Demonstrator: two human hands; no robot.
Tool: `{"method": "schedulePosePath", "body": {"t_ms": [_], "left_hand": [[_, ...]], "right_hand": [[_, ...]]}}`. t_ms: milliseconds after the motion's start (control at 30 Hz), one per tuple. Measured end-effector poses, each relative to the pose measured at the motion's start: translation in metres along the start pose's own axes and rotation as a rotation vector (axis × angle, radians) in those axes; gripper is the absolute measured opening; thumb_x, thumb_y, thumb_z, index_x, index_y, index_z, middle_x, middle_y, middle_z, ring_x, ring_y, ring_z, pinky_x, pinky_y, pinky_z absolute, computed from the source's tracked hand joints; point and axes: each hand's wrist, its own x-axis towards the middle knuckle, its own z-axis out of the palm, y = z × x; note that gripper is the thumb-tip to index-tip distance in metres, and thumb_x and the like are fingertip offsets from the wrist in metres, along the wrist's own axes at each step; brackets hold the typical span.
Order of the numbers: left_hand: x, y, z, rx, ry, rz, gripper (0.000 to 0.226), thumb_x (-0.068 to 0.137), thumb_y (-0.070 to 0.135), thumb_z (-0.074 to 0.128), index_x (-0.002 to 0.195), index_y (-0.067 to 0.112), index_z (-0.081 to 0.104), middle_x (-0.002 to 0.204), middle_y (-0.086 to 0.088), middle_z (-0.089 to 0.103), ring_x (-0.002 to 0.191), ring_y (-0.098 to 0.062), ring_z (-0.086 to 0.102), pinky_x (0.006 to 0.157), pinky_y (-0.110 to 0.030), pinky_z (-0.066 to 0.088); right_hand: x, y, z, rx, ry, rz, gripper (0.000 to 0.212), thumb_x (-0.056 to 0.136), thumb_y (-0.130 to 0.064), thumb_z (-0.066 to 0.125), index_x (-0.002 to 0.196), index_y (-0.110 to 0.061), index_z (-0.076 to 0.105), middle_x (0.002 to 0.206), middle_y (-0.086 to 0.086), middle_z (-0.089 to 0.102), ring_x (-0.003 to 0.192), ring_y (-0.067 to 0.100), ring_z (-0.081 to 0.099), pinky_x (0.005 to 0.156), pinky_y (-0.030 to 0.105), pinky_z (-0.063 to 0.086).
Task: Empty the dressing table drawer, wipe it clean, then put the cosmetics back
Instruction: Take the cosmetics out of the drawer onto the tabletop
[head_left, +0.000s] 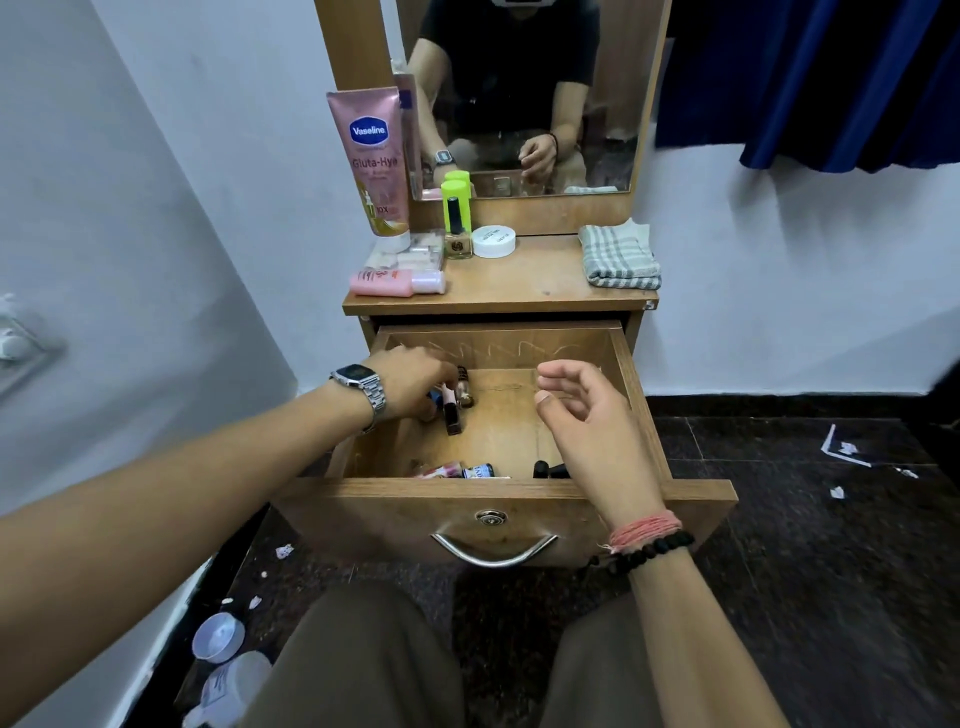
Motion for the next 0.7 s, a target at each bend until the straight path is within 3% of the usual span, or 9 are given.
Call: {"method": "schedulePosePath", "body": {"t_ms": [100,200,333,400,467,567,700], "left_hand": [[0.001,-0.005,0.0,-0.033,-0.001,-0.024,0.03,0.081,0.024,0.068,0.11,0.024,0.062,0.112,-0.001,0.064,0.099,-0.022,0.061,0.08,-0.037,0.053],[-0.008,-0.005,-0.01,-0.113,0.107,0.007,0.02,0.082,0.022,0.067,0.101,0.021,0.063,0.105,0.001,0.066,0.095,-0.018,0.061,0.078,-0.032,0.05],[-0.032,0.011,-0.034,-0.394,0.274,0.054,0.022,0.078,0.028,0.073,0.097,0.024,0.064,0.098,0.009,0.068,0.088,-0.008,0.061,0.078,-0.032,0.052],[-0.045,0.023,-0.045,-0.565,0.324,0.081,0.025,0.075,0.03,0.077,0.097,0.024,0.066,0.092,0.012,0.068,0.084,-0.002,0.062,0.078,-0.025,0.053],[-0.056,0.035,-0.055,-0.719,0.347,0.102,0.027,0.073,0.028,0.079,0.097,0.023,0.067,0.088,0.012,0.069,0.082,0.001,0.062,0.078,-0.018,0.051],[-0.067,0.046,-0.061,-0.841,0.371,0.111,0.028,0.073,0.028,0.079,0.097,0.022,0.067,0.089,0.011,0.069,0.083,0.002,0.062,0.078,-0.018,0.052],[-0.072,0.048,-0.056,-0.953,0.422,0.077,0.032,0.08,0.04,0.07,0.108,0.027,0.061,0.094,0.013,0.068,0.085,-0.002,0.065,0.076,-0.022,0.053]], "right_hand": [[-0.001,-0.001,0.002,-0.066,-0.018,-0.015,0.02,0.09,-0.018,0.061,0.106,-0.03,0.06,0.103,-0.019,0.062,0.095,-0.001,0.061,0.086,0.02,0.048],[-0.002,-0.003,0.005,-0.183,-0.056,-0.024,0.025,0.089,-0.018,0.063,0.109,-0.032,0.058,0.108,-0.02,0.062,0.095,-0.002,0.059,0.089,0.022,0.049],[-0.003,-0.005,0.014,-0.374,-0.124,-0.043,0.039,0.086,-0.021,0.067,0.122,-0.031,0.056,0.117,-0.013,0.062,0.101,0.002,0.057,0.093,0.025,0.048],[-0.005,-0.006,0.02,-0.388,-0.16,-0.041,0.046,0.084,-0.025,0.07,0.126,-0.031,0.054,0.119,-0.012,0.062,0.102,0.002,0.057,0.092,0.023,0.048],[-0.006,-0.009,0.025,-0.344,-0.156,-0.051,0.045,0.081,-0.026,0.074,0.122,-0.03,0.057,0.112,-0.013,0.065,0.097,0.001,0.06,0.088,0.021,0.05],[-0.008,-0.011,0.026,-0.302,-0.123,-0.066,0.03,0.079,-0.026,0.076,0.106,-0.031,0.063,0.088,-0.013,0.069,0.084,-0.001,0.063,0.076,0.018,0.051],[-0.009,-0.011,0.02,-0.249,-0.088,-0.085,0.021,0.079,-0.028,0.076,0.096,-0.03,0.066,0.089,-0.015,0.068,0.087,-0.003,0.061,0.076,0.013,0.047]]}}
